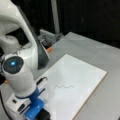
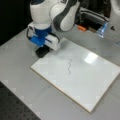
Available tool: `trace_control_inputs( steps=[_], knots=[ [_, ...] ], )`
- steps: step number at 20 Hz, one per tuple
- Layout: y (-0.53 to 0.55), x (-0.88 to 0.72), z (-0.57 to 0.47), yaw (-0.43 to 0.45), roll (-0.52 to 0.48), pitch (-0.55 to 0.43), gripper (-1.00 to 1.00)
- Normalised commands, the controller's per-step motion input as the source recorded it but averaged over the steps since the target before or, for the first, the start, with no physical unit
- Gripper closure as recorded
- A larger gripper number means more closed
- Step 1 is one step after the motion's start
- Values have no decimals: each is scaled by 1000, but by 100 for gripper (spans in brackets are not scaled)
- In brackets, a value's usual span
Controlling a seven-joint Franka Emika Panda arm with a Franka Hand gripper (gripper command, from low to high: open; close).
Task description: Erasing curve lines
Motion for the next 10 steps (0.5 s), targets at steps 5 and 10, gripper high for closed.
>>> trace_control_inputs(
  steps=[5, 10],
  knots=[
    [-8, 77, 55, -46, 54, -63, 100],
    [100, 54, 235, -77, 71, -5, 100]
  ],
)
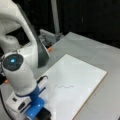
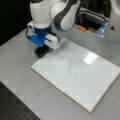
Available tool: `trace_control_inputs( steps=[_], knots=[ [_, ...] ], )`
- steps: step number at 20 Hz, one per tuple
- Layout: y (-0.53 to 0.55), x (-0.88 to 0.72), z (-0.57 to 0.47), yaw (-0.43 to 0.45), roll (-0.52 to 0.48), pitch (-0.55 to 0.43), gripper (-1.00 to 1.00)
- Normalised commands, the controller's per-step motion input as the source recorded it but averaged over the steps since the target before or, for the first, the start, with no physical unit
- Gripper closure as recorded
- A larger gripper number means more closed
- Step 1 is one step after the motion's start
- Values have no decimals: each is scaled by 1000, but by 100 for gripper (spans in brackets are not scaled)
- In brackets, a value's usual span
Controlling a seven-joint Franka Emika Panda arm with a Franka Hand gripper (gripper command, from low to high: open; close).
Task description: Erasing curve lines
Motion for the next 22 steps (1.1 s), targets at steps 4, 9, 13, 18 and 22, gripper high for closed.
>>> trace_control_inputs(
  steps=[4, 9, 13, 18, 22],
  knots=[
    [208, 43, 253, -135, 101, 60, 100],
    [209, 54, 231, -225, 29, 74, 100],
    [226, -9, 229, -225, -21, 106, 100],
    [284, -105, 130, -221, -30, 92, 100],
    [297, -185, 24, -216, -39, 88, 100]
  ],
)
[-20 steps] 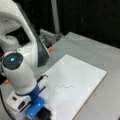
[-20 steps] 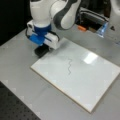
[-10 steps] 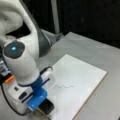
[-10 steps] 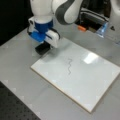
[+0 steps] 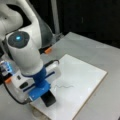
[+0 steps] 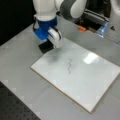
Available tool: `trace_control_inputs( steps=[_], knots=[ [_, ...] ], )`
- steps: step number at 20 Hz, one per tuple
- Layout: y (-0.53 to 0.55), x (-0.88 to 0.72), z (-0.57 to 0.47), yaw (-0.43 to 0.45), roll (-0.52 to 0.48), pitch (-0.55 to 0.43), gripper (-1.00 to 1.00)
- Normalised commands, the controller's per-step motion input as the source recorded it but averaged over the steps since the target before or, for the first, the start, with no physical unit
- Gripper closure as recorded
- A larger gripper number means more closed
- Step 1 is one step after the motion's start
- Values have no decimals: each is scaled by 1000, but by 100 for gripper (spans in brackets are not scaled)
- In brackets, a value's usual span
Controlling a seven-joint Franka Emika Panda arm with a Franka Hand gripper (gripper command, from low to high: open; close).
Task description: Erasing curve lines
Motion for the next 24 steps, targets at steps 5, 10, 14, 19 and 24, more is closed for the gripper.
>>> trace_control_inputs(
  steps=[5, 10, 14, 19, 24],
  knots=[
    [277, -279, -32, -196, -13, 77, 100],
    [249, -382, -141, -177, -18, -97, 100],
    [239, -427, -198, -178, 9, -185, 100],
    [235, -381, -256, -202, 130, -351, 100],
    [262, -324, -315, -195, 91, -409, 100]
  ],
)
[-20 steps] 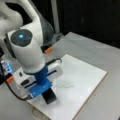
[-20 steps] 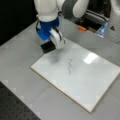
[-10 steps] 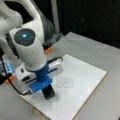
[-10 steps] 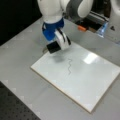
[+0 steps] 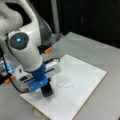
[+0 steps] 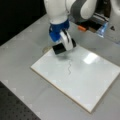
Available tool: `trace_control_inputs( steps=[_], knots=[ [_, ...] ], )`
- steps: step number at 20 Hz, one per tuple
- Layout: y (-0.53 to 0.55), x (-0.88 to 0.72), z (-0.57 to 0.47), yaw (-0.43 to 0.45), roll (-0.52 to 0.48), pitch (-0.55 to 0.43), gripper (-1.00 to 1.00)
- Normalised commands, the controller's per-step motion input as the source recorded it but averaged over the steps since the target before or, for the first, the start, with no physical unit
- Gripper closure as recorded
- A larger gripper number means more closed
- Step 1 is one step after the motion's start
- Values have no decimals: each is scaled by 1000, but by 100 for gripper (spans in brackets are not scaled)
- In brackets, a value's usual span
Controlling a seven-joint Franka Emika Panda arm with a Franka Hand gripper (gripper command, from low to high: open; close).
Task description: Erasing curve lines
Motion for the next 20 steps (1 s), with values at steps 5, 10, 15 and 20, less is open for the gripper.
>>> trace_control_inputs(
  steps=[5, 10, 15, 20],
  knots=[
    [244, -218, -204, -143, 55, -346, 100],
    [148, -140, -112, -99, -49, -250, 100],
    [145, -127, -148, -91, -118, -222, 100],
    [172, -74, -165, -136, -129, -158, 100]
  ],
)
